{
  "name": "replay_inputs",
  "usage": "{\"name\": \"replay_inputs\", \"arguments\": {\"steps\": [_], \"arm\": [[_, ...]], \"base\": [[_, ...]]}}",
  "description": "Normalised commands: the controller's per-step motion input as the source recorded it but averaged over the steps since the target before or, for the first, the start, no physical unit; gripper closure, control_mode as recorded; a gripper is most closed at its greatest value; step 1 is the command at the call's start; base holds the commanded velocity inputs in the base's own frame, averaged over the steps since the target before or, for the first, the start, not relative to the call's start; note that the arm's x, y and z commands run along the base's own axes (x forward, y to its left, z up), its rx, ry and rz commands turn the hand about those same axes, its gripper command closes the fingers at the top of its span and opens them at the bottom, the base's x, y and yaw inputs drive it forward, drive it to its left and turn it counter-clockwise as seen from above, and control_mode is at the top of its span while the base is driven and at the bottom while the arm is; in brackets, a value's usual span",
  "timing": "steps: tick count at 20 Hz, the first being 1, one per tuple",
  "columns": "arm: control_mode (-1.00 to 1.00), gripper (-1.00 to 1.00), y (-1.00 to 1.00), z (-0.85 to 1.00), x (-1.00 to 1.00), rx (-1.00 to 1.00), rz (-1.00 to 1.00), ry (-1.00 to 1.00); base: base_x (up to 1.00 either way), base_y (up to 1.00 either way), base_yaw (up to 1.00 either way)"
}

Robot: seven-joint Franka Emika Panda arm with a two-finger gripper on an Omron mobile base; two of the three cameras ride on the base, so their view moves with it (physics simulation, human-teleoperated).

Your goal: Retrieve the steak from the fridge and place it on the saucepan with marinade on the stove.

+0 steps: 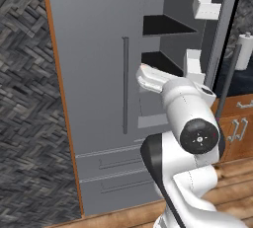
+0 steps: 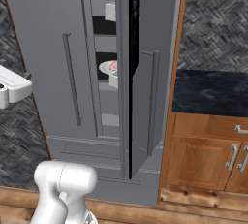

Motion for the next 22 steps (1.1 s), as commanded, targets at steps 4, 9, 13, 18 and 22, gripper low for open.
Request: {"name": "replay_inputs", "arguments": {"steps": [4,9,13,18,22], "arm": [[-1.00,-1.00,0.00,-0.21,0.34,0.00,0.07,0.00],[-1.00,-1.00,-0.16,-0.31,0.21,0.00,0.14,0.00],[-1.00,-1.00,0.00,-0.38,0.46,-0.02,0.12,0.00],[-1.00,-1.00,0.05,-0.43,0.36,-0.06,0.11,0.00],[-1.00,-1.00,0.23,-0.39,0.64,-0.12,0.01,0.00]], "base": [[0.00,0.00,0.00],[0.00,0.00,0.00],[0.00,0.00,0.00],[0.00,0.00,0.00],[0.00,0.00,0.00]]}}
